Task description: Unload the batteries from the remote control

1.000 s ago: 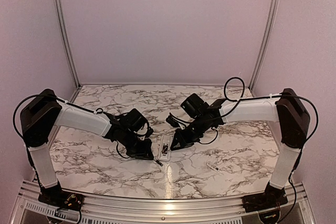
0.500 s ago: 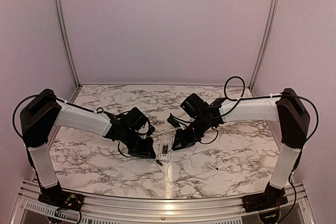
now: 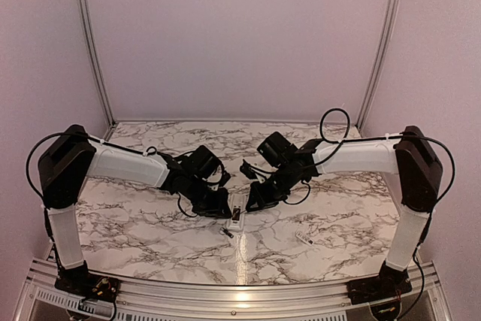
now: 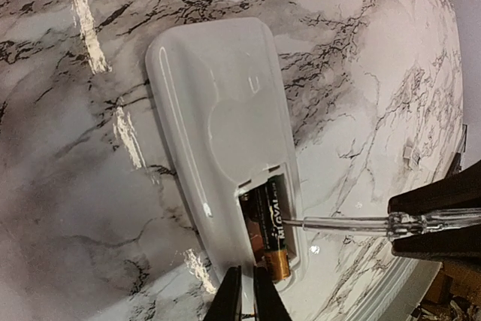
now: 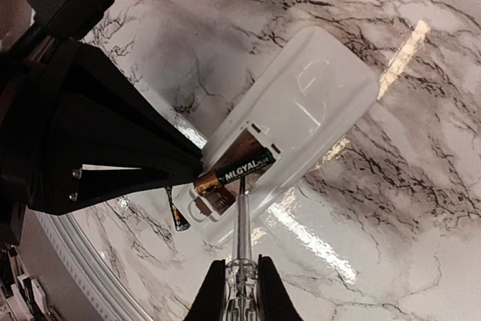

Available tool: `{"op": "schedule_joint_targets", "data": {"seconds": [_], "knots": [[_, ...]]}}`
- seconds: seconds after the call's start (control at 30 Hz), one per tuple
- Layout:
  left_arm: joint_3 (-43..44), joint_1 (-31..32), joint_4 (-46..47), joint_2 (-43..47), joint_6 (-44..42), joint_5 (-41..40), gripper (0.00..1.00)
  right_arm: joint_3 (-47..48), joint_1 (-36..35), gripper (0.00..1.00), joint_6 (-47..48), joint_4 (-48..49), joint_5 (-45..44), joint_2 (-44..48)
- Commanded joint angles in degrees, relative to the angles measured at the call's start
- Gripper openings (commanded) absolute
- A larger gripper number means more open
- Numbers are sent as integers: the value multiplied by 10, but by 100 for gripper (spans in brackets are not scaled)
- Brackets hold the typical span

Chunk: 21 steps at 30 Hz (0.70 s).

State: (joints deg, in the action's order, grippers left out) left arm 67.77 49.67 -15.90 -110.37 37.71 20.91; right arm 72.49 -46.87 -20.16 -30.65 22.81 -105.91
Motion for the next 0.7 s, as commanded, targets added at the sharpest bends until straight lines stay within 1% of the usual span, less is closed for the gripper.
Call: {"op": "schedule_joint_targets", "data": {"seconds": [0.0, 0.2, 0.67], "knots": [[29, 3, -32, -28, -16, -9, 8, 10, -4, 0, -11, 4, -22, -20], [40, 3, -35, -37, -20, -5, 8, 15, -4, 0, -15, 2, -32, -19], [55, 3, -38, -48, -23, -2, 8, 65, -4, 0, -4, -30, -50, -22]]}}
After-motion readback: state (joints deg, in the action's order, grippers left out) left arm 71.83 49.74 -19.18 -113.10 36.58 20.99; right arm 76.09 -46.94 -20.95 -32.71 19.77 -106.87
